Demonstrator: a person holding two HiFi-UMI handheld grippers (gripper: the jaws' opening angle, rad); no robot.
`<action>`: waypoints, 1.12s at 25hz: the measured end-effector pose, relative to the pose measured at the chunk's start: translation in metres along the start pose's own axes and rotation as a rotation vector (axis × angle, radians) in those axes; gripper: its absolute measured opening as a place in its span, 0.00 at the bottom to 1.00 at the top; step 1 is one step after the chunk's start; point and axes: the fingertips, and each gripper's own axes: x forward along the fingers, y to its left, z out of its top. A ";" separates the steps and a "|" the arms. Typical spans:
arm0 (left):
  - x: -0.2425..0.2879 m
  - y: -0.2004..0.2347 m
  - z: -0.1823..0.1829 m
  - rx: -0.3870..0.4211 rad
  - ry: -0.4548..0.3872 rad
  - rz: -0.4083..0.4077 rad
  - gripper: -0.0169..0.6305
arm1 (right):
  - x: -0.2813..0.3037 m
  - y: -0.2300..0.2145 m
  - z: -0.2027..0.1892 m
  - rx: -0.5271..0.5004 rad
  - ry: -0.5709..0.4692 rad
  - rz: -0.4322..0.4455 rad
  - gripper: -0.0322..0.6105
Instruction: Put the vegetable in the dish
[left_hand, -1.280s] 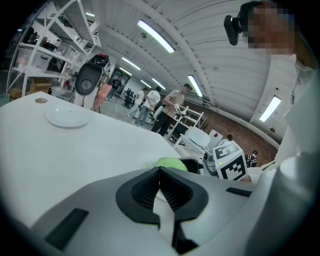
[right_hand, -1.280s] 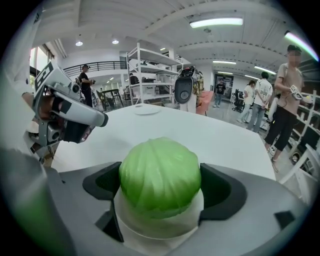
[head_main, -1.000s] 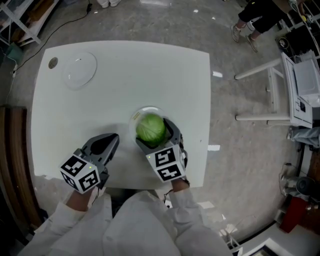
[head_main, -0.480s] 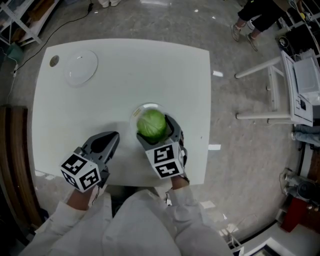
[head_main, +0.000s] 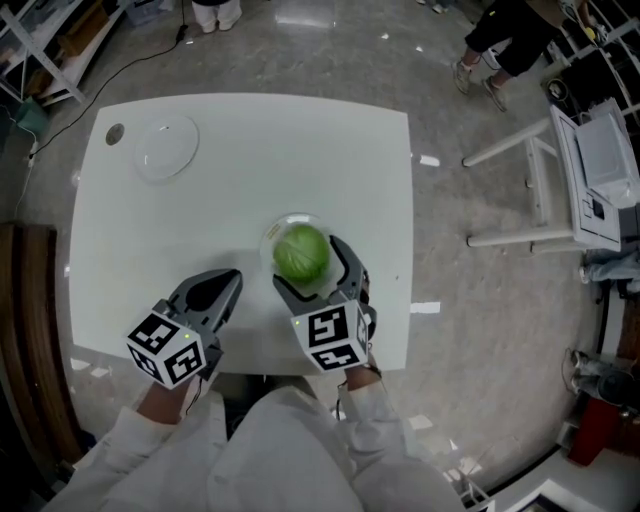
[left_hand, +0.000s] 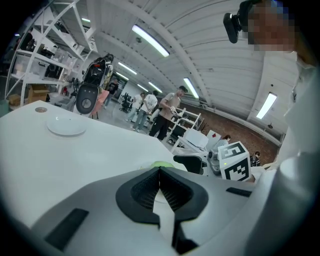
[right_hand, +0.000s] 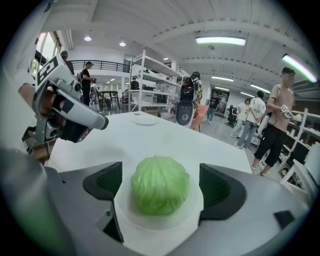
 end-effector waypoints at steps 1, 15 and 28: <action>-0.002 -0.002 0.001 0.002 -0.005 -0.001 0.04 | -0.006 0.000 0.006 0.003 -0.018 -0.008 0.77; -0.051 -0.034 0.031 0.081 -0.084 -0.045 0.04 | -0.096 0.030 0.098 0.090 -0.253 0.041 0.77; -0.084 -0.057 0.053 0.148 -0.142 -0.085 0.04 | -0.129 0.073 0.130 -0.005 -0.312 0.044 0.75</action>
